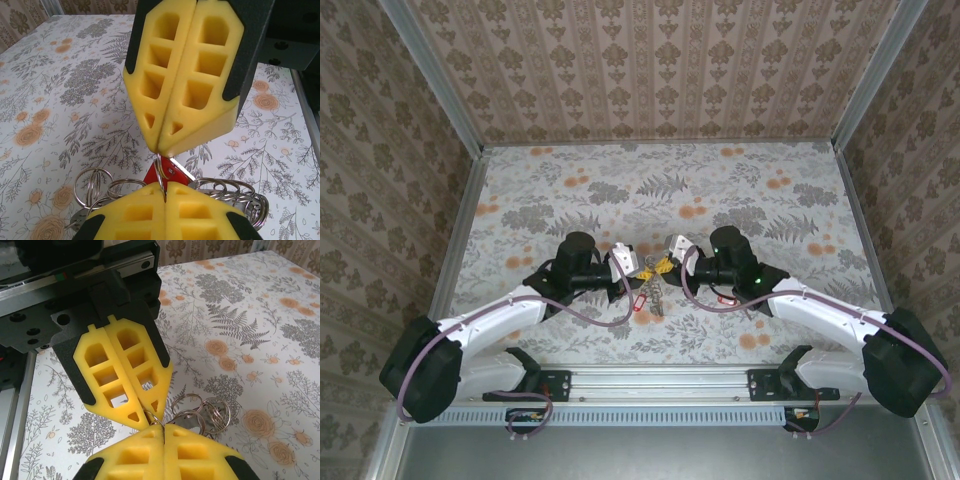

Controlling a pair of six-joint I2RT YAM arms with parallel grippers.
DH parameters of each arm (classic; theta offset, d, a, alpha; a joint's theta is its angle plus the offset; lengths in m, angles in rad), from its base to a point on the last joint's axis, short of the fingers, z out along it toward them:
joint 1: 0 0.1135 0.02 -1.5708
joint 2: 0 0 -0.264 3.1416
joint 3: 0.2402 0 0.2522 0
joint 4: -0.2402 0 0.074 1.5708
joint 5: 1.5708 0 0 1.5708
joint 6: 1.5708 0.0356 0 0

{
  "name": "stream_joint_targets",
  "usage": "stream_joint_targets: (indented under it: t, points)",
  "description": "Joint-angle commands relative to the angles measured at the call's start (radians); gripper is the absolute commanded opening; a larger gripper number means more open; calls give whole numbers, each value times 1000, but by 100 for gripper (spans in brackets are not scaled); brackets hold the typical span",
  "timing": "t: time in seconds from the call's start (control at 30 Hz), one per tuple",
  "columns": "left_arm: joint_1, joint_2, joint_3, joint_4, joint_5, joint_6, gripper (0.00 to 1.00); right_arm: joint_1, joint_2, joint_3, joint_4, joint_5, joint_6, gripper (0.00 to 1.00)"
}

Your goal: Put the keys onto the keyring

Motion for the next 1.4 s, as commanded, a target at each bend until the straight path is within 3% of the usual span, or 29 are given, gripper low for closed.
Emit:
stream_joint_targets:
  t: [0.0,0.63,0.83,1.37]
  points:
    - [-12,-5,27,26,57,23,0,-19,11,38,-58,92,47,0]
    - [-12,14,33,27,59,31,0,-20,25,100,-195,196,46,0]
    - [-14,35,25,67,58,25,0,-20,40,96,-191,143,52,0]
    - [-14,78,-20,187,2,0,0,-23,82,80,-161,178,84,0]
